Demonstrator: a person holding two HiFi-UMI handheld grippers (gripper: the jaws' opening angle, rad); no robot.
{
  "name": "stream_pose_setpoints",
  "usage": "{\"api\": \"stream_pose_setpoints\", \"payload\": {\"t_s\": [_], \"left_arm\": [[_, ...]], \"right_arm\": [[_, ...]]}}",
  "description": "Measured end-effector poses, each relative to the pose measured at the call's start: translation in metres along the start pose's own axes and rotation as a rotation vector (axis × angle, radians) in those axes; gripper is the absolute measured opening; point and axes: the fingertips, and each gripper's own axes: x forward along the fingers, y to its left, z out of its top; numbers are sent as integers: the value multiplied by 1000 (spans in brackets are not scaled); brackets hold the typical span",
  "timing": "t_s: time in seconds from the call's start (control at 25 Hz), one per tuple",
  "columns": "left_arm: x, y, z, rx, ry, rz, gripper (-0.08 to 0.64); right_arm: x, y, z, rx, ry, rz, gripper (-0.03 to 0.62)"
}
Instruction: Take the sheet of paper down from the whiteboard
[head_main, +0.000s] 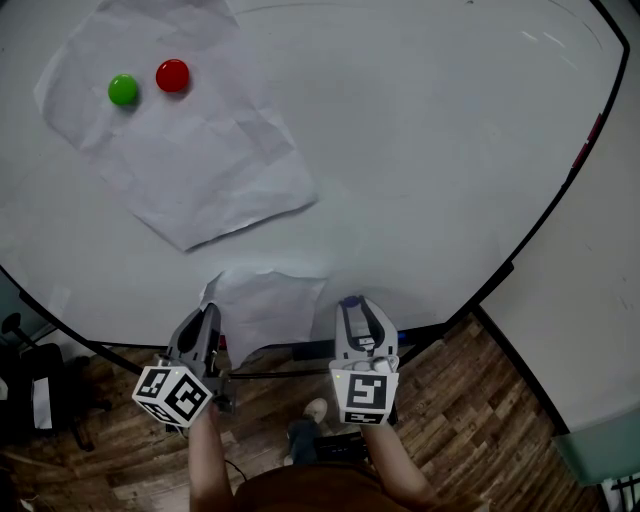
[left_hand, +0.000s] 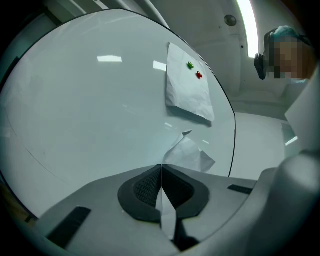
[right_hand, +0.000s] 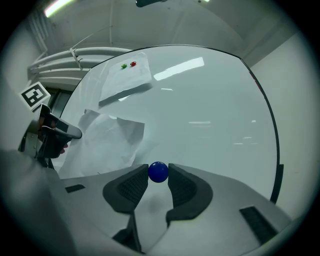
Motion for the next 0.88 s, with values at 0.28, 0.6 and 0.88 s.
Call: {"api": "stream_pose_setpoints", "payload": {"t_s": [0.28, 0.6, 0.88], "left_arm": [[2, 1, -2, 16, 9, 6, 25], [4, 3, -5, 17, 17, 12, 25], [4, 4, -6, 8, 16, 14, 25]], "right_arm": [[1, 0, -1, -2, 3, 2, 135], [2, -3, -7, -2, 24, 0, 135], [2, -3, -8, -7, 28, 8, 135]]}}
